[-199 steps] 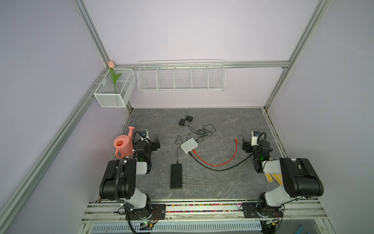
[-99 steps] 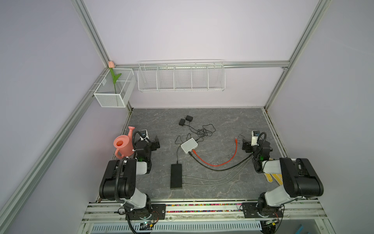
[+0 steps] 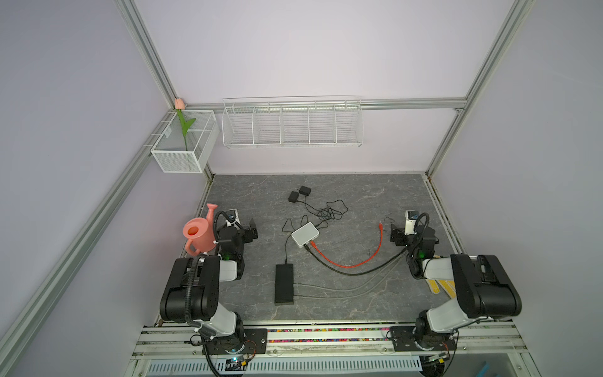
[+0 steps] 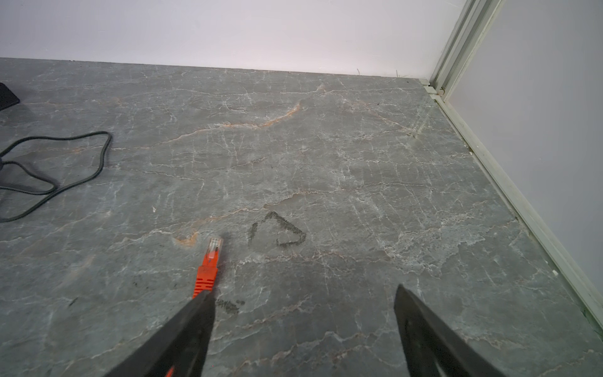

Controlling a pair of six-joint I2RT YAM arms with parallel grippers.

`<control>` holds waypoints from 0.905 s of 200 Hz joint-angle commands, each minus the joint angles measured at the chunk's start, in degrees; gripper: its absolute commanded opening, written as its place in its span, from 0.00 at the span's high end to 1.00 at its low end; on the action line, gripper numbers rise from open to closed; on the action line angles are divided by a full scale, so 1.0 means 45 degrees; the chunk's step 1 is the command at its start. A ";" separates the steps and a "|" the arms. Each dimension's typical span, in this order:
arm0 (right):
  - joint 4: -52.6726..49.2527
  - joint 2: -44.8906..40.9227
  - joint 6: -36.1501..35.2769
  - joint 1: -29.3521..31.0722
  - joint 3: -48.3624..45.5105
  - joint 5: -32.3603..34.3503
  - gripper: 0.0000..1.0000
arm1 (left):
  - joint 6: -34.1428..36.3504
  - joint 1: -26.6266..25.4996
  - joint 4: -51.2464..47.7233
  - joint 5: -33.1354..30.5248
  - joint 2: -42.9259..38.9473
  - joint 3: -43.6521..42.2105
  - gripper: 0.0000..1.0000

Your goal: Insert the plug into the switch port

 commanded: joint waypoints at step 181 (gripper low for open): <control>0.0041 -0.0186 -0.0014 0.0120 0.0173 0.0226 0.11 | -0.0043 0.0026 0.0001 -0.0100 -0.0073 0.0204 0.01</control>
